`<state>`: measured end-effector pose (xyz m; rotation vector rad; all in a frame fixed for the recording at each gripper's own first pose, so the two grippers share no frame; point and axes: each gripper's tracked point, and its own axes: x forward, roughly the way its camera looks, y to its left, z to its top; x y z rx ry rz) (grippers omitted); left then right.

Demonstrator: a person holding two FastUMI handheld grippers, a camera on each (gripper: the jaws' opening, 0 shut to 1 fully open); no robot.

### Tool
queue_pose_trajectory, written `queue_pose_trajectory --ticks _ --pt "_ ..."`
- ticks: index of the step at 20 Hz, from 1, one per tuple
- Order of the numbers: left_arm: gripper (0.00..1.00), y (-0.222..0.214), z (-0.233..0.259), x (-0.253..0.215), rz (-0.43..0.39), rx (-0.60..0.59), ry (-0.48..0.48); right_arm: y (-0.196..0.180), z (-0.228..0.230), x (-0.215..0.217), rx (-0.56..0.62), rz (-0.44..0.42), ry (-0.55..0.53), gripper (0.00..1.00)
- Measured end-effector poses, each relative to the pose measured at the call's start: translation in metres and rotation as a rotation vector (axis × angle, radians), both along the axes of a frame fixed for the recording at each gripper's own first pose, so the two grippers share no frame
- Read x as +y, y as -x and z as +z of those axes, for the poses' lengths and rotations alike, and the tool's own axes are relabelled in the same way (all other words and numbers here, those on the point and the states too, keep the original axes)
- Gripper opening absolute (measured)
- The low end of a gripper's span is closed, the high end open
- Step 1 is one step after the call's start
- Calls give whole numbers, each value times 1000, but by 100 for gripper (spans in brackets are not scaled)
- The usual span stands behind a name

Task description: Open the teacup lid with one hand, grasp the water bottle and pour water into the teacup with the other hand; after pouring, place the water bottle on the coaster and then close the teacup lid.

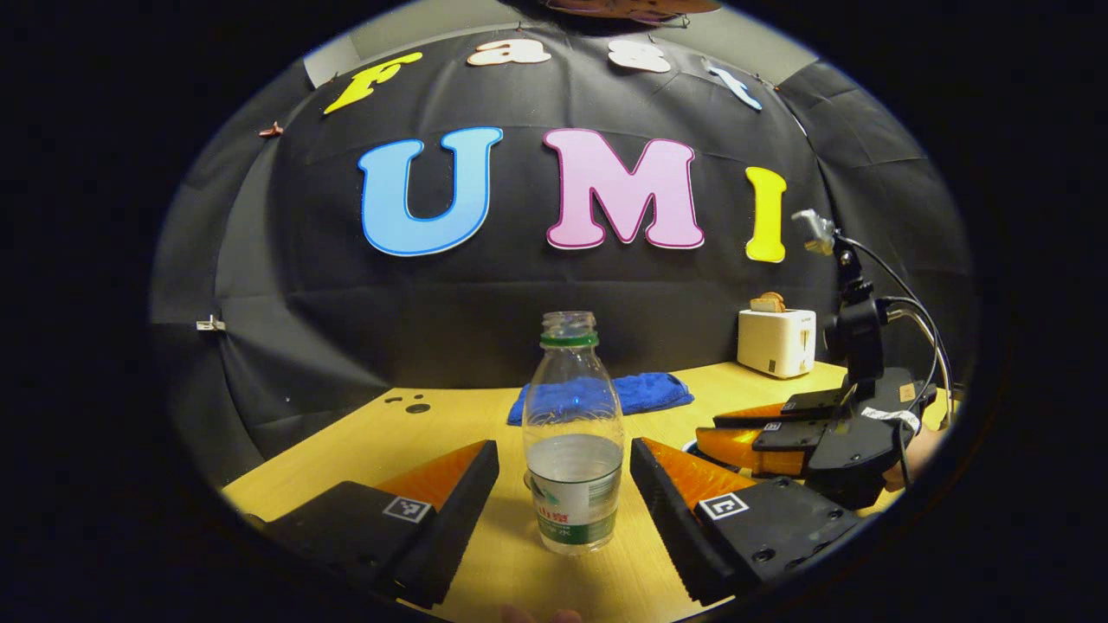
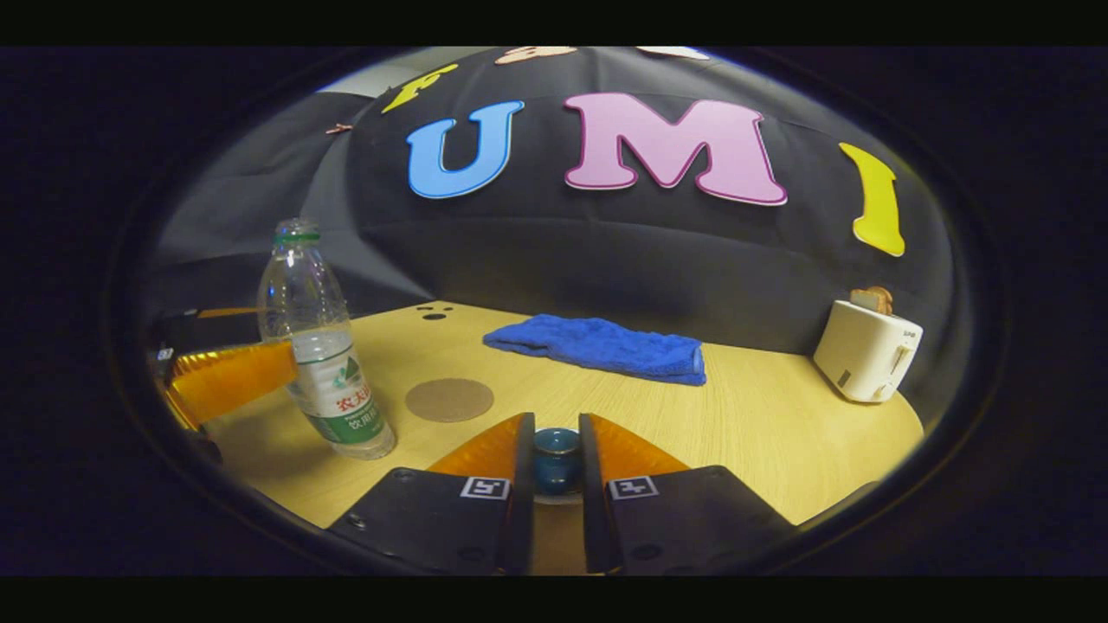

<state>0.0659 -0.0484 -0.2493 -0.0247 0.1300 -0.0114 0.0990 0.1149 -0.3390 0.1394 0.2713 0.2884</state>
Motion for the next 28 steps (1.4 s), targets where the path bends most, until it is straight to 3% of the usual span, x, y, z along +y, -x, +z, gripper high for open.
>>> queue_pose_trajectory --ticks 1,3,5,11,14,15,18,20,21,25,28 --pt "100 -2 -3 1 0 7 2 -1 6 -3 -12 -8 -9 31" --pt "96 -6 -10 1 5 16 12 -1 19 -16 -36 -32 -23 31" --pt "96 -11 -19 1 6 31 28 2 27 -34 -51 -66 -24 27" --pt "96 -24 -31 -8 -7 49 44 14 26 -97 -48 -174 16 31" --pt "95 -25 -34 -7 3 59 38 20 19 -121 -32 -218 38 27" --pt "89 -24 -34 -6 11 60 36 22 16 -127 -26 -231 39 22" --pt "79 -26 -34 -1 26 82 -4 26 10 -142 -18 -260 40 27" --pt "78 -30 -25 9 35 84 -108 29 9 -146 -17 -269 39 31" --pt "77 -33 -22 15 37 88 -193 31 8 -148 -17 -272 38 27" --pt "77 -56 -6 28 29 86 -604 34 6 -157 -20 -286 36 27" --pt "77 -72 -18 22 -30 117 -770 37 5 -162 -19 -291 27 27"
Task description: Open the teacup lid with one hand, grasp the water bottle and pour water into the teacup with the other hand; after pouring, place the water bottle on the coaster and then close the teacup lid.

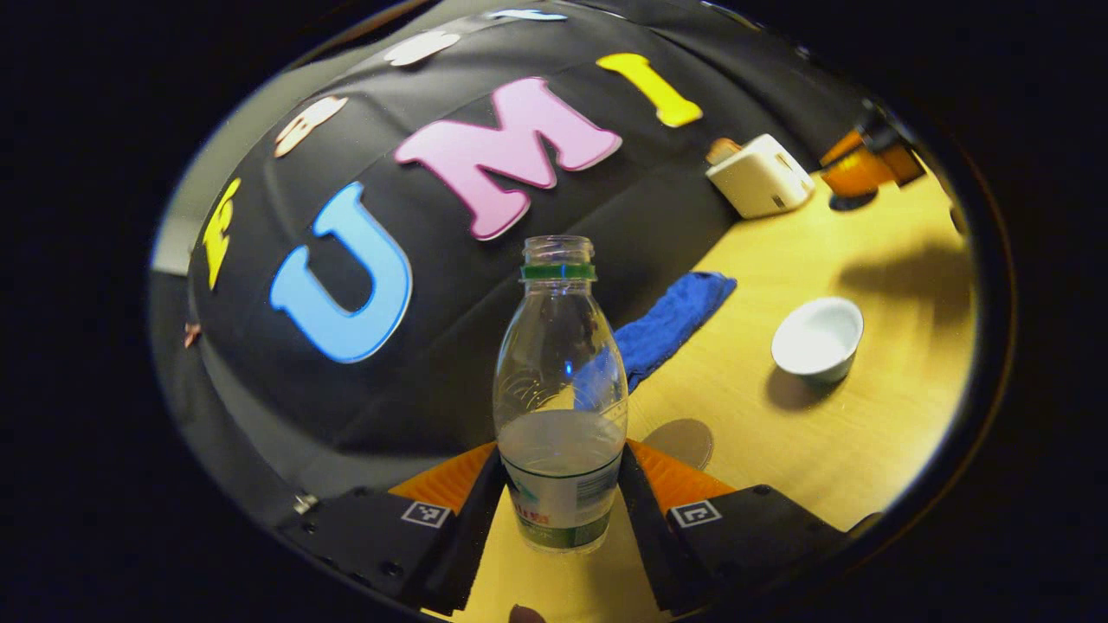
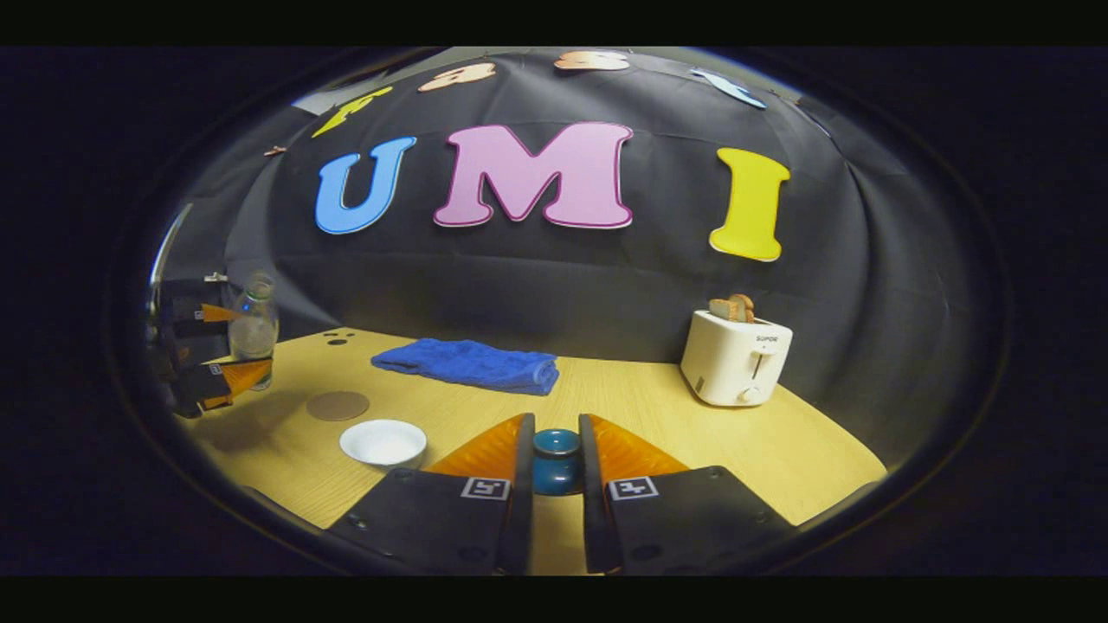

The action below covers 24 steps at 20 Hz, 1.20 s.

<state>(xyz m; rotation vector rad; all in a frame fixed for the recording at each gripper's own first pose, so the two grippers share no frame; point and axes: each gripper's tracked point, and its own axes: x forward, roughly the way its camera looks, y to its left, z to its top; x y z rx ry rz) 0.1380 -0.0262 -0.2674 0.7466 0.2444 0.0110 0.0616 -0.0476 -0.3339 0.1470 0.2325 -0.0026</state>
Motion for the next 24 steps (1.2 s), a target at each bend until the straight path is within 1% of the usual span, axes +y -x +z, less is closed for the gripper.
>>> queue_pose_trajectory --ticks 1,2,4,5,7,8,11,12,13,16,17,19,20,21,24 --pt "77 -2 -5 -1 -12 17 -36 1 0 -2 -1 -1 -3 27" --pt "77 -5 -8 -3 -24 34 -78 2 0 -3 -4 0 -4 31" --pt "77 -13 -13 -7 -46 38 -166 3 2 -6 -9 1 5 31" --pt "76 -15 -13 -10 -57 31 -207 4 1 -8 -9 1 9 22" --pt "77 -19 -14 -15 -75 22 -276 4 1 -12 -9 1 4 31" --pt "76 -22 -15 -17 -84 19 -307 4 1 -14 -10 0 2 27" --pt "77 -25 -16 -24 -107 15 -397 6 0 -19 -12 -3 6 26" --pt "77 -27 -18 -22 -109 17 -428 6 0 -20 -12 -1 6 22" --pt "76 -29 -19 -22 -110 22 -455 7 -1 -20 -11 0 7 31" --pt "76 -31 -16 -23 -116 19 -533 8 -3 -21 -9 5 12 31" --pt "76 -32 -14 -24 -122 16 -563 8 -4 -21 -8 8 18 27" --pt "76 -35 -14 -25 -133 10 -615 9 -4 -21 -10 13 27 31" --pt "76 -35 -14 -24 -137 7 -634 9 -3 -21 -13 15 29 27" --pt "76 -36 -14 -25 -140 6 -647 9 -3 -20 -14 18 31 31" --pt "76 -39 -13 -23 -146 -2 -691 9 -3 -19 -17 23 38 31"
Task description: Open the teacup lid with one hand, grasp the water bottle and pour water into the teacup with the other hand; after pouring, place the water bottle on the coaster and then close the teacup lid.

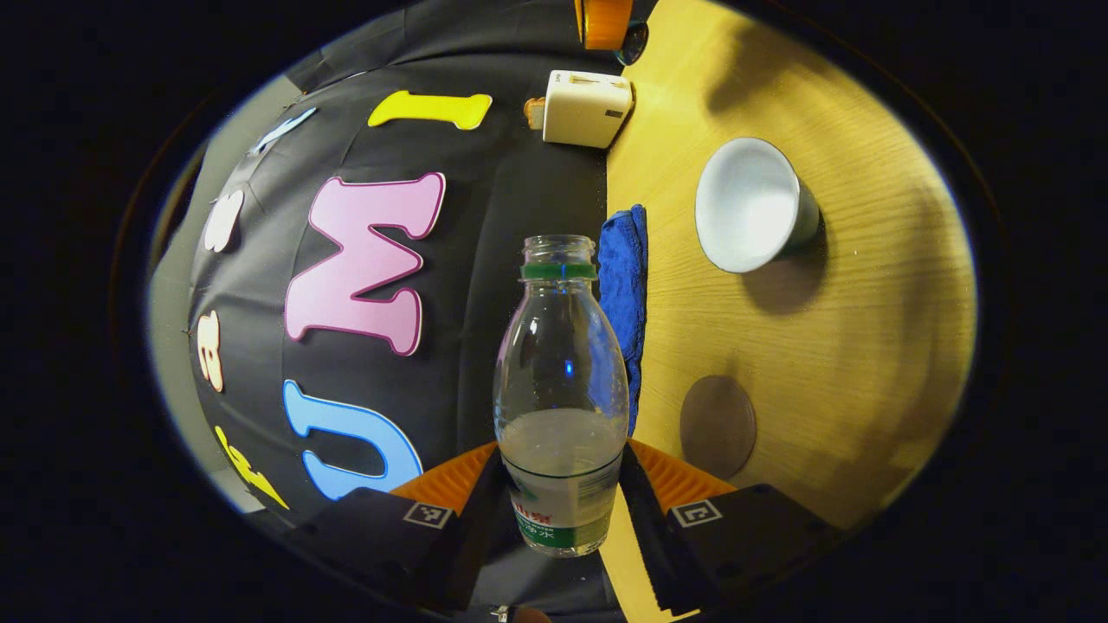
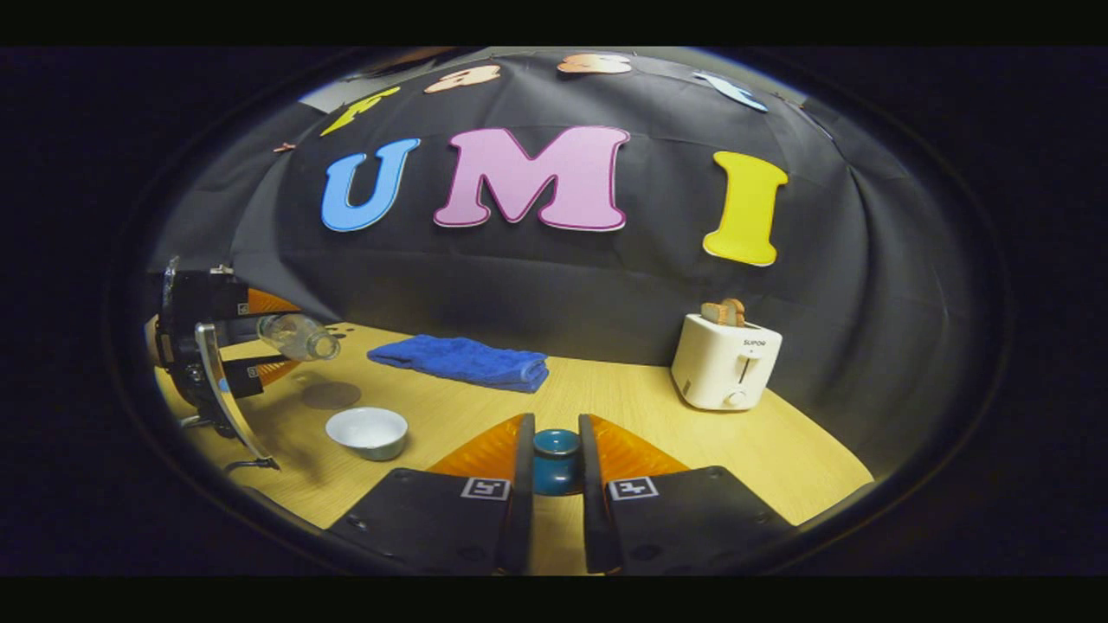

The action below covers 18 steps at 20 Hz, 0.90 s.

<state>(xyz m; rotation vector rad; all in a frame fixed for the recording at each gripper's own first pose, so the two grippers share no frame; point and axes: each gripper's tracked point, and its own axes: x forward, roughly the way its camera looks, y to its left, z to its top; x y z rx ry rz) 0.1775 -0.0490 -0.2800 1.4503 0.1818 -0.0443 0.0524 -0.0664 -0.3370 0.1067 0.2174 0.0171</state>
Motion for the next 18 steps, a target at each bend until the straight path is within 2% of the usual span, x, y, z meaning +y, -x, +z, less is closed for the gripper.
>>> queue_pose_trajectory --ticks 2,3,4,5,7,8,13,14,15,16,18 --pt "76 -1 2 0 -9 -11 -35 0 0 0 -5 1 10 31" --pt "76 -3 1 -1 -13 -13 -48 0 0 0 -7 2 13 26" --pt "76 -4 0 0 -17 -13 -58 0 0 0 -6 4 13 26" --pt "76 -5 1 -1 -21 -16 -68 0 -1 0 -7 5 14 31" --pt "77 -5 4 -2 -33 -29 -97 0 -1 -2 -8 2 22 26" --pt "77 -6 4 -3 -41 -34 -111 0 0 -3 -10 2 24 31" --pt "76 -8 7 -8 -68 -55 -164 1 1 -7 -15 -7 27 31" --pt "76 -9 7 -8 -73 -56 -171 2 1 -8 -16 -9 29 27" --pt "76 -10 7 -10 -76 -57 -177 2 1 -9 -17 -9 34 31" --pt "77 -9 7 -10 -79 -60 -187 2 1 -8 -17 -9 40 22" --pt "77 -10 9 -13 -91 -65 -202 3 0 -9 -17 -5 47 31"
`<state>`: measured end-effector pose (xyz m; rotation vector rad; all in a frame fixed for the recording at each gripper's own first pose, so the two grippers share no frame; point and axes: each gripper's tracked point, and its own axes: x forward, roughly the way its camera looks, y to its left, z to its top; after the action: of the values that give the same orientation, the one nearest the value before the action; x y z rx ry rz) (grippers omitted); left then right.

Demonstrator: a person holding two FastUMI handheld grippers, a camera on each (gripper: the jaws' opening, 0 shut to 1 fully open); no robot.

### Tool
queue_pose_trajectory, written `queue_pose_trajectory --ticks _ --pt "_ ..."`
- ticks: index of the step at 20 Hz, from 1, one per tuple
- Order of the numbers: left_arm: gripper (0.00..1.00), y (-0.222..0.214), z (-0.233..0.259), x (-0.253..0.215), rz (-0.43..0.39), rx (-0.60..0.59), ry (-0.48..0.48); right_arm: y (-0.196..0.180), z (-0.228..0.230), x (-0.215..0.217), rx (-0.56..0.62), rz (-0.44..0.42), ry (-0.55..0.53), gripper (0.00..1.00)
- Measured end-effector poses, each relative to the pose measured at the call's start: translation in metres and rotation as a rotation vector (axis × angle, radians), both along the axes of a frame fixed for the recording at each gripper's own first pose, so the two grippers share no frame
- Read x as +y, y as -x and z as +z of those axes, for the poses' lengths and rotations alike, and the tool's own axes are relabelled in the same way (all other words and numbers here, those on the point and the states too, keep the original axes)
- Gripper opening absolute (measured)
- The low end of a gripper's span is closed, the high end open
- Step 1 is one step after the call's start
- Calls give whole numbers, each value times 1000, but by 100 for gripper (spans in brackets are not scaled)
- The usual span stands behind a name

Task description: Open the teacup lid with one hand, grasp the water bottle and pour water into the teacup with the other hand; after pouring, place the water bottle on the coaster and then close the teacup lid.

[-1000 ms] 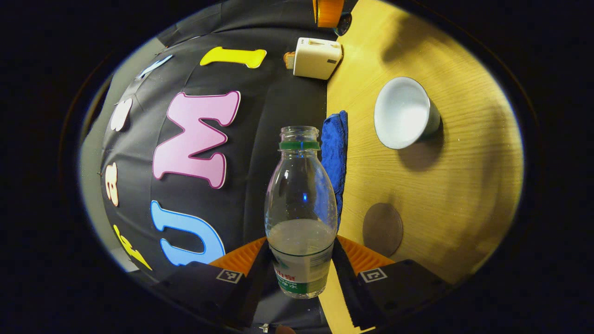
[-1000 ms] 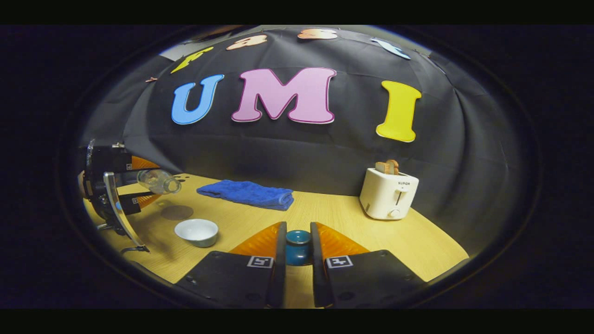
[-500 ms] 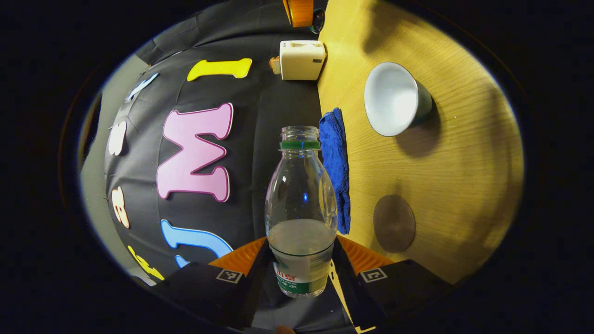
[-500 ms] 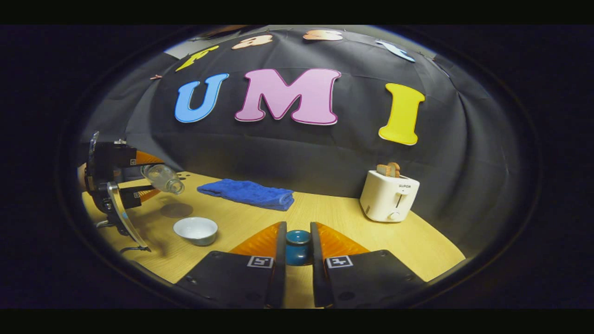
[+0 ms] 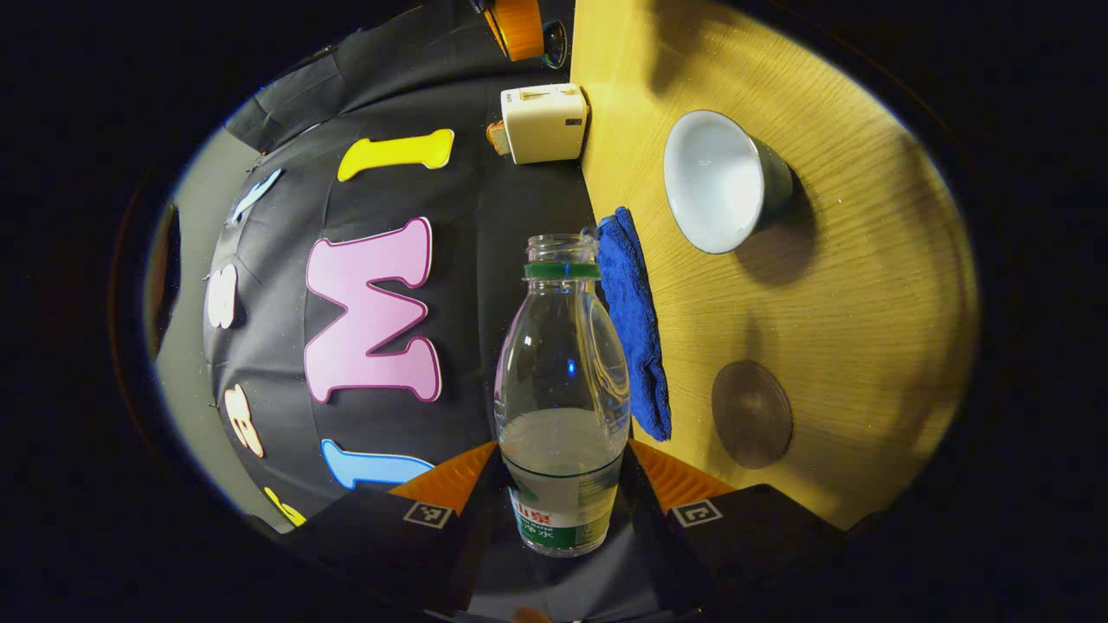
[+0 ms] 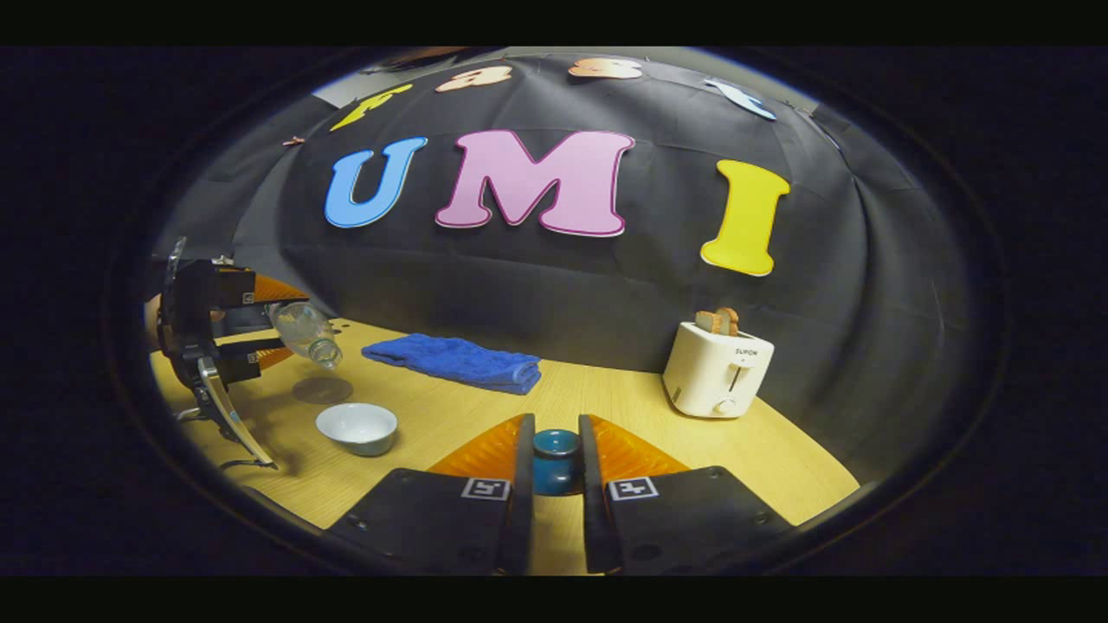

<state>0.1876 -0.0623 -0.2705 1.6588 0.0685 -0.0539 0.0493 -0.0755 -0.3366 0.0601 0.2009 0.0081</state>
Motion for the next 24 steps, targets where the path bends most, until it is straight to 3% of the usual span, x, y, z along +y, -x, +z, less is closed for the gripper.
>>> queue_pose_trajectory --ticks 3,4,5,14,24 --pt "77 -1 0 -4 -13 -5 -19 2 1 -1 -2 4 8 31" --pt "77 -2 -1 -5 -15 -5 -25 1 1 -1 -3 4 8 27" --pt "77 -1 1 -5 -16 -7 -31 1 1 -2 -4 4 8 31" --pt "77 0 5 -6 -30 -38 -74 4 4 -6 -13 -1 14 31" --pt "76 -8 13 -10 -107 -80 -160 8 0 -6 -6 -9 9 31"
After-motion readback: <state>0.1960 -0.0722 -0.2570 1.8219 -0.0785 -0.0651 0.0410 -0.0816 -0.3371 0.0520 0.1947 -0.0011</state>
